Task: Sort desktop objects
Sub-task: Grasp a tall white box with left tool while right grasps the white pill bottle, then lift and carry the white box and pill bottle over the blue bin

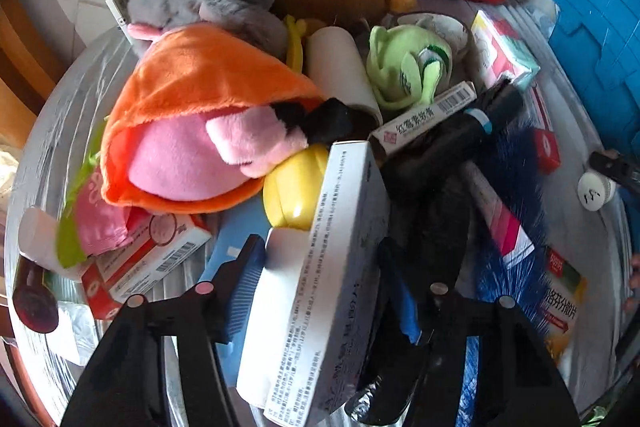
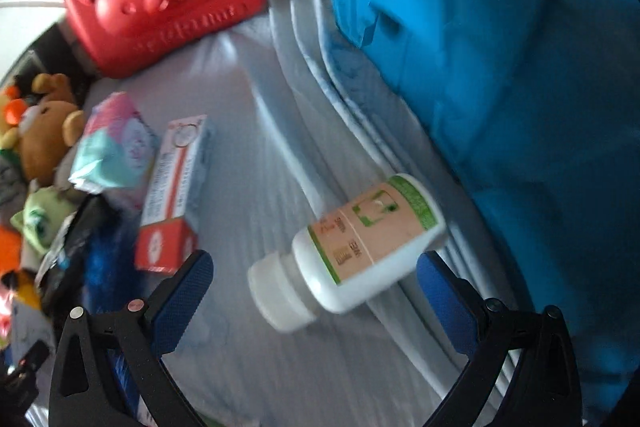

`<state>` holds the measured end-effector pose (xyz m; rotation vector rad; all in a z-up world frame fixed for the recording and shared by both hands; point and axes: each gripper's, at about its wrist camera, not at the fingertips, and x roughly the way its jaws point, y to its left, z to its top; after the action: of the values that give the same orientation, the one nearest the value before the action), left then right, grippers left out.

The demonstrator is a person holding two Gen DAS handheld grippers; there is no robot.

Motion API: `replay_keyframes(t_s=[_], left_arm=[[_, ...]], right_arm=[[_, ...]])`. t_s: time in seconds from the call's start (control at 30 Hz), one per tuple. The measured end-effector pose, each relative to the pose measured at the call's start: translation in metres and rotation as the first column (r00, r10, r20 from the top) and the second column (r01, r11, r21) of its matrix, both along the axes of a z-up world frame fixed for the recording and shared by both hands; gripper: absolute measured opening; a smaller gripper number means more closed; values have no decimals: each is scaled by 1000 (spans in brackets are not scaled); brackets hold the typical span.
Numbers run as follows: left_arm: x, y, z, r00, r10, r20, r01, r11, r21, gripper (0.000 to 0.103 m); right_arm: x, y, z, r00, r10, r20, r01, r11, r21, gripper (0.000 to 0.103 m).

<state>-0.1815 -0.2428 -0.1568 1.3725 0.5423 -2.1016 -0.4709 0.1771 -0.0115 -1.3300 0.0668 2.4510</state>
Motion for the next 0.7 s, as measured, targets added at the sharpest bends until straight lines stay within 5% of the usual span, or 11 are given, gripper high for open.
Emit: replay_keyframes(t_s=[0.07, 0.17, 0.23, 0.33, 0.53, 0.7], left_arm=[[2, 1, 1, 1000, -7, -6, 7, 1000, 3, 56], [10, 6, 9, 999, -17, -39, 18, 1000, 22, 47], [14, 14, 16, 998, -29, -63, 31, 999, 27, 32], [18, 25, 20, 994, -53, -101, 62, 994, 89, 17], [12, 39, 6, 997, -39, -66, 44, 996, 78, 17], [28, 52, 29, 995, -7, -101, 8, 1000, 16, 17]], right_arm=[[-8, 9, -10, 999, -24, 30, 25, 999, -36, 98], [-6, 14, -15, 998, -20, 61, 23, 999, -46, 60], [0, 10, -14, 997, 12, 71, -10, 1000, -25, 46], [13, 3, -8, 993, 84, 83, -81, 996, -40, 46], [41, -10, 7, 976, 201, 82, -198, 979, -38, 46], [65, -19, 29, 964, 263, 44, -263, 965, -6, 46]])
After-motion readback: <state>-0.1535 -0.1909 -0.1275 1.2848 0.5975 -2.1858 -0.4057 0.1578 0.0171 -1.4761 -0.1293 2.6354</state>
